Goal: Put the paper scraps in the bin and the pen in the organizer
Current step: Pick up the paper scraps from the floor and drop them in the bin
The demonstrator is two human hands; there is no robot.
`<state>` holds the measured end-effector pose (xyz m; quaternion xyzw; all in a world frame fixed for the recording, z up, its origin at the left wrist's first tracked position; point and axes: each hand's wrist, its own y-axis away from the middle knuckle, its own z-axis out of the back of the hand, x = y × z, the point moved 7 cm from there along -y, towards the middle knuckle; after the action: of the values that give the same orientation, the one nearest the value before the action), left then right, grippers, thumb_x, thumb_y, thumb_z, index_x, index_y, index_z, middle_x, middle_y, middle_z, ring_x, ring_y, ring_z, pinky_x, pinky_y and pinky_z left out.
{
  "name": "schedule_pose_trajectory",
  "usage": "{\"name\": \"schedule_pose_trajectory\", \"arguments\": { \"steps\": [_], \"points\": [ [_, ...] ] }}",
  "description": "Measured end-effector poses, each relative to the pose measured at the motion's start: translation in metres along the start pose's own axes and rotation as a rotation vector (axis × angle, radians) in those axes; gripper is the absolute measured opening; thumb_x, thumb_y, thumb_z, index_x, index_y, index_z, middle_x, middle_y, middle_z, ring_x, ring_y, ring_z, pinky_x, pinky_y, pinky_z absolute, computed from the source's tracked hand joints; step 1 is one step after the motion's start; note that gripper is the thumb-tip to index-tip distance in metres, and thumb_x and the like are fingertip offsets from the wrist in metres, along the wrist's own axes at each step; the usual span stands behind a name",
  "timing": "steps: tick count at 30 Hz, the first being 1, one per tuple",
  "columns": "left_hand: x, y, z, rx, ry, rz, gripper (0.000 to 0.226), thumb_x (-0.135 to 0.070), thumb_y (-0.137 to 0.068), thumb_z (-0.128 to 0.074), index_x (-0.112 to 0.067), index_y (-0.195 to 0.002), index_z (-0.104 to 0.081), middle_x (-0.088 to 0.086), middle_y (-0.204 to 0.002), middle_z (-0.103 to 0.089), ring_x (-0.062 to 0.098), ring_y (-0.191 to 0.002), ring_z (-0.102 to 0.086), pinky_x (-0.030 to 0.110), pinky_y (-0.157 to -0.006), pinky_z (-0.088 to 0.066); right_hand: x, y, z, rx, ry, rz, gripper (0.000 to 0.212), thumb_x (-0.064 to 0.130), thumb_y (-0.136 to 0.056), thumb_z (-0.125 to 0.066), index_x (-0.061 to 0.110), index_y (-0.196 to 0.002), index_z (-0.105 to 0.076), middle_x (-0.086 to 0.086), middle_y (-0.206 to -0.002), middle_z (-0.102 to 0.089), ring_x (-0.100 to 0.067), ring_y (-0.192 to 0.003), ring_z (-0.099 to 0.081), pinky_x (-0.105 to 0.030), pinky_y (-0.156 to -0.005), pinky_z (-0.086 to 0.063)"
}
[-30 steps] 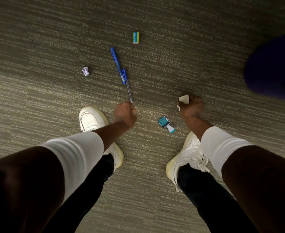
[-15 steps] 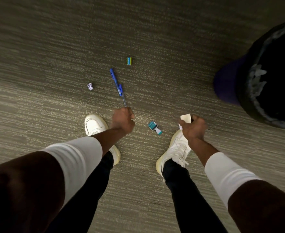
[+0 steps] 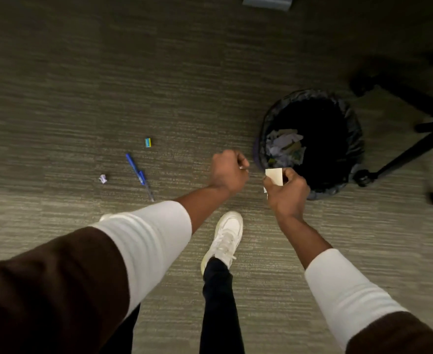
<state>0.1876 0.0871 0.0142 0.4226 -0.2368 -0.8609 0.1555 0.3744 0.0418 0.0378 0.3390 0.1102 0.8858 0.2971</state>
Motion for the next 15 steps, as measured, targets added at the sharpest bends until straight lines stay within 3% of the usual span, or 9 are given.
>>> {"name": "schedule_pose_trajectory", "arguments": {
  "steps": [4,8,11,15],
  "points": [
    [-0.072,-0.02,-0.031,0.017,0.068,-0.057,0.011,-0.007,-0.078,-0.077,-0.017,-0.083,-0.074,-0.006,-0.085,-0.076,0.014,-0.081,-0.07,0.024,-0.077,-0.055,-0.009,-0.042,0.041,-0.107,-0.015,-0.069,0.029,0.027,-0.079,-0.085,0.009,-0.098,-0.074,-0.012,-0.09,-0.077,-0.027,-0.079,-0.071,-0.031,-0.068,-0.051],
    [-0.101,-0.033,-0.066,0.078,0.222,-0.01,0.02,-0.011,-0.076,-0.086,-0.014,-0.09,-0.072,-0.006,-0.084,-0.07,0.012,-0.08,-0.066,0.018,-0.068,-0.05,-0.026,-0.073,0.057,-0.147,-0.044,-0.161,0.034,0.031,-0.079,-0.085,0.013,-0.105,-0.075,-0.011,-0.102,-0.078,-0.029,-0.093,-0.074,-0.037,-0.08,-0.059],
    [-0.104,-0.034,-0.081,0.096,0.235,-0.037,0.027,-0.015,-0.078,-0.085,-0.02,-0.102,-0.072,-0.003,-0.105,-0.076,0.015,-0.095,-0.071,0.025,-0.082,-0.058,-0.037,-0.086,0.062,-0.157,0.003,-0.194,0.035,0.035,-0.084,-0.082,0.013,-0.11,-0.074,-0.01,-0.108,-0.078,-0.029,-0.103,-0.072,-0.033,-0.085,-0.054],
    [-0.094,-0.023,-0.087,0.174,0.301,-0.104,0.041,0.0,-0.084,-0.074,-0.018,-0.121,-0.07,0.001,-0.128,-0.071,0.016,-0.116,-0.067,0.031,-0.099,-0.058,-0.046,-0.085,0.06,-0.118,0.092,-0.148,0.021,0.023,-0.089,-0.073,0.014,-0.109,-0.073,-0.008,-0.108,-0.077,-0.03,-0.108,-0.07,-0.034,-0.092,-0.052]
  ]
}}
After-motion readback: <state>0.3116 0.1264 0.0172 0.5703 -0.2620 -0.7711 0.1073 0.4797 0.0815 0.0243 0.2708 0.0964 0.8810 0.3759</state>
